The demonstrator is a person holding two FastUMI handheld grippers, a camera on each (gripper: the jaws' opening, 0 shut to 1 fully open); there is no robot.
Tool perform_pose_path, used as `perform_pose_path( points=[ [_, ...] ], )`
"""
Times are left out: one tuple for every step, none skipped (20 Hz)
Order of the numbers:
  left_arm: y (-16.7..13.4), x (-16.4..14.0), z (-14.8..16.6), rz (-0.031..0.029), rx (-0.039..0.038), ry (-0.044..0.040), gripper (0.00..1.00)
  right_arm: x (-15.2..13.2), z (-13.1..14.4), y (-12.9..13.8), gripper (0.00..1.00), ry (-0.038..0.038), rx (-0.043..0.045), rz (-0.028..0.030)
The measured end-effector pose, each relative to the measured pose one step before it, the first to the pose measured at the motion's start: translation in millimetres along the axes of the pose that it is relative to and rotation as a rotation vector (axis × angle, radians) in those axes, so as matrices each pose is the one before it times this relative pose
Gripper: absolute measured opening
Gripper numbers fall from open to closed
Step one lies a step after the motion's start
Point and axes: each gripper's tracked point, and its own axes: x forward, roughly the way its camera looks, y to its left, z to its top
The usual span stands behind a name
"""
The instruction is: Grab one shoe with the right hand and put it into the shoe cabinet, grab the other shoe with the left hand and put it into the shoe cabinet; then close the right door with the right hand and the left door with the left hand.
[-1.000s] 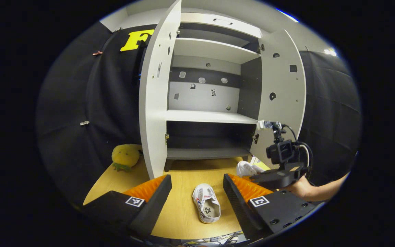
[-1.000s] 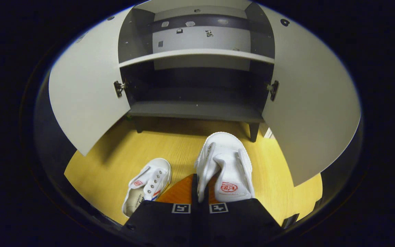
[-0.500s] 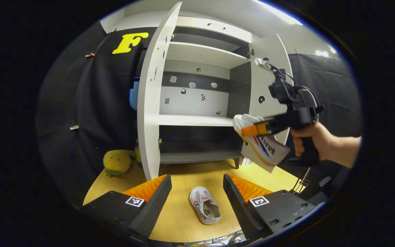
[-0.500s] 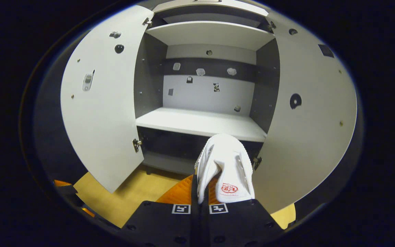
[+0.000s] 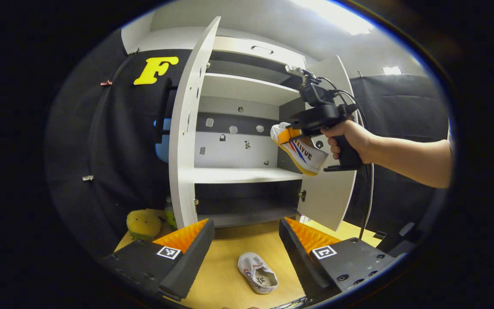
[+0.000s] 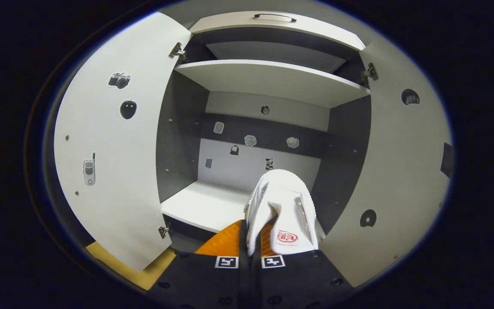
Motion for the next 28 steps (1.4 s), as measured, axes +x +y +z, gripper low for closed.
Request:
perform_pose_path(
  points=[
    [2.80, 2.19, 4.08, 0.01436, -0.00188, -0.00842, 0.95, 12.33, 3.58, -2.37, 0.05, 0.00690, 0.00932, 0.00627],
    [-0.26, -0.10, 3.01, 0.01243, -0.01009, -0.00923, 0.95, 14.14, 2.65, -3.03, 0.05, 0.00847, 0.00854, 0.00626],
    [0.86, 1.68, 4.67, 0.01342, -0.01254, -0.00595, 0.95, 13.90, 1.39, -3.46, 0.05, 0.00952, 0.00105, 0.00201],
    [1.61, 1.17, 2.80, 0.01653, -0.00735, -0.00245, 0.95, 16.39, -1.39, -6.05, 0.05, 0.01485, -0.00683, 0.00177],
    [1.89, 2.33, 3.17, 0.02144, 0.00467, -0.00323, 0.95, 16.67, -0.55, -4.76, 0.05, 0.01817, 0.00906, 0.00215],
    [1.83, 2.51, 3.03, 0.02235, 0.00710, -0.00448, 0.95, 15.26, -1.53, -3.45, 0.05, 0.02747, 0.03064, -0.00038],
    [-0.31, 2.91, 3.59, 0.01626, 0.00230, -0.00667, 0.95, 17.35, -1.90, -4.15, 0.05, 0.02957, 0.03092, 0.00064],
    [-0.85, 6.58, 2.87, 0.01231, -0.00360, -0.00622, 0.95, 15.68, -0.96, -3.31, 0.05, 0.01886, 0.00609, 0.00345],
    [-1.25, 4.65, 3.27, 0.01326, -0.00301, -0.00283, 0.95, 16.17, -1.93, -4.94, 0.05, 0.02005, -0.00881, -0.00223],
    [0.16, 4.11, 1.70, 0.01680, -0.00140, 0.00277, 0.95, 17.99, -3.38, -6.93, 0.05, 0.01679, -0.03712, -0.01399],
    [-0.38, 3.48, 4.02, 0.01296, -0.00518, -0.00183, 0.95, 15.77, -3.08, -8.53, 0.05, 0.01302, -0.04393, -0.02020],
    [-2.53, 4.91, 4.41, 0.00608, -0.01081, -0.00642, 0.95, 13.70, -1.93, -6.00, 0.05, 0.01218, -0.03111, -0.01601],
    [-2.64, 2.51, 2.90, 0.00438, -0.00794, -0.00314, 0.95, 12.75, -3.94, -2.96, 0.05, 0.01815, -0.02073, -0.00809],
    [-0.39, 1.92, 1.27, 0.00805, 0.00163, 0.00108, 0.95, 14.23, -5.71, -1.82, 0.05, 0.02606, -0.01563, -0.00230],
    [-0.67, 1.48, -0.81, 0.00977, 0.01564, 0.00431, 0.95, 11.96, -5.65, -1.65, 0.05, 0.02639, -0.00585, -0.00178],
    [0.19, -0.03, -1.04, 0.01312, 0.02130, 0.00302, 0.95, 10.52, -5.58, -0.27, 0.05, 0.02456, 0.00288, -0.00144],
    [-1.31, 1.31, -0.51, 0.00857, 0.01707, 0.00411, 0.95, 8.88, -5.58, 0.58, 0.05, 0.02504, 0.00132, 0.00049],
    [-1.74, 1.68, -1.22, 0.00388, 0.01179, 0.00606, 0.95, 8.21, -4.84, 1.64, 0.05, 0.02016, 0.00561, 0.00627],
    [-3.08, -1.05, 0.47, 0.00562, 0.00844, 0.00091, 0.95, 6.87, -4.98, 2.02, 0.05, 0.02111, 0.01493, 0.00694],
    [-1.37, -0.66, 1.77, 0.00766, 0.00778, -0.00297, 0.95, 8.32, -5.25, 3.88, 0.05, 0.02241, 0.01390, 0.00896],
    [-1.31, -1.38, 1.41, 0.00902, 0.00858, -0.00196, 0.95, 5.26, -4.12, 4.01, 0.05, 0.01760, 0.01032, 0.00917],
    [-1.24, -0.28, -0.65, 0.01074, 0.01111, 0.00132, 0.95, 5.10, -2.74, 2.95, 0.05, 0.01429, 0.00604, 0.00885],
    [-0.42, -0.90, 0.13, 0.01332, 0.01748, 0.00384, 0.95, 1.98, -0.70, 2.99, 0.05, 0.00998, 0.00889, 0.00798],
    [0.64, -0.87, 0.18, 0.01551, 0.01940, 0.00163, 0.95, 4.28, -3.83, 3.28, 0.05, 0.01842, 0.01600, 0.00921],
    [0.10, 0.31, 0.80, 0.01058, 0.01205, -0.00111, 0.95, 2.29, -2.10, 2.74, 0.05, 0.01270, 0.01327, 0.00828],
    [-1.30, -0.88, -0.36, 0.00572, 0.00247, 0.00018, 0.95, 3.37, -3.14, 1.98, 0.05, 0.01833, 0.00931, 0.00330],
    [-1.77, -0.72, 0.17, 0.00519, -0.00520, 0.00286, 0.95, -2.93, 2.53, 0.07, 0.05, -0.01157, 0.00007, -0.00479],
    [-0.79, -0.40, -0.97, 0.00526, -0.00886, 0.00428, 0.95, 5.15, -0.12, -1.18, 0.06, -0.00137, -0.00601, -0.00699]
  ],
)
